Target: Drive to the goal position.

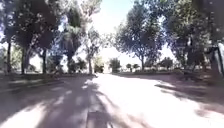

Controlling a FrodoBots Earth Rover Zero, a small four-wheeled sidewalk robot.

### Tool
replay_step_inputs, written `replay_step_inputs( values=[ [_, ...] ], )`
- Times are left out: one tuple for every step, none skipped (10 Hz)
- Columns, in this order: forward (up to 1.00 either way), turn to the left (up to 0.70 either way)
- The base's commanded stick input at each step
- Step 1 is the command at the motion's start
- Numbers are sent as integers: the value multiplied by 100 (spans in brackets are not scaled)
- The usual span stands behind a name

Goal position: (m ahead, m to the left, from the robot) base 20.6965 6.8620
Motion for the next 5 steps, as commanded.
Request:
replay_step_inputs(
  values=[
    [100,21],
    [100,40],
    [100,40],
    [100,40],
    [100,0]
  ],
)
